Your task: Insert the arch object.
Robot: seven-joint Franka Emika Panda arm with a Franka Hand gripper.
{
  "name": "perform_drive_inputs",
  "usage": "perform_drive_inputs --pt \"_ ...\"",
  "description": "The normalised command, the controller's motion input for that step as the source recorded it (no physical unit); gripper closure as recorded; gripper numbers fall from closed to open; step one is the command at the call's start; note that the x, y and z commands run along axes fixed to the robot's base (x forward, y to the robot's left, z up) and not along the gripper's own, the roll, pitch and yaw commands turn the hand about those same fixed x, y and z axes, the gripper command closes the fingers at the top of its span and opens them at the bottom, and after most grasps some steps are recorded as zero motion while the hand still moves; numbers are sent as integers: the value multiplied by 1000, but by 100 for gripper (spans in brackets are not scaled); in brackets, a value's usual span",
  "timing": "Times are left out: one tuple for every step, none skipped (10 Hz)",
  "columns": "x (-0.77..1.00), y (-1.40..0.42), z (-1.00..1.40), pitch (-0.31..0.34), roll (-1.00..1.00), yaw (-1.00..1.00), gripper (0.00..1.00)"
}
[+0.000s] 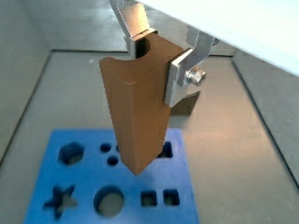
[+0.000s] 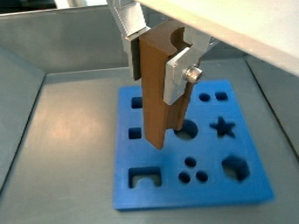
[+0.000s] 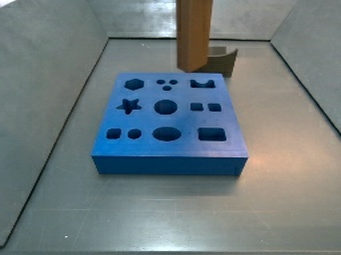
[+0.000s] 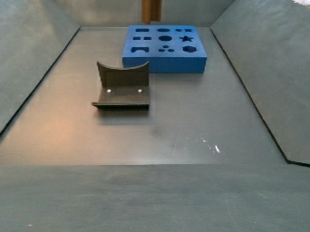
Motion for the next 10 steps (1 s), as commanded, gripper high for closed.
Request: perform_drive_inputs --pt "689 366 -37 0 34 -494 100" --pt "640 369 -26 0 29 -520 100" --pt "314 237 0 0 0 -774 100" --pt "183 146 0 0 1 -874 100" --pt "3 29 -60 0 50 -963 100" --pt "-11 0 -211 26 119 -986 100" --pt "-66 0 -357 29 104 -1000 100" --pt "-54 0 -366 19 104 -1000 100" --pt "-11 0 -397 0 80 -1000 100" --pt "0 0 -426 -4 51 -1000 100"
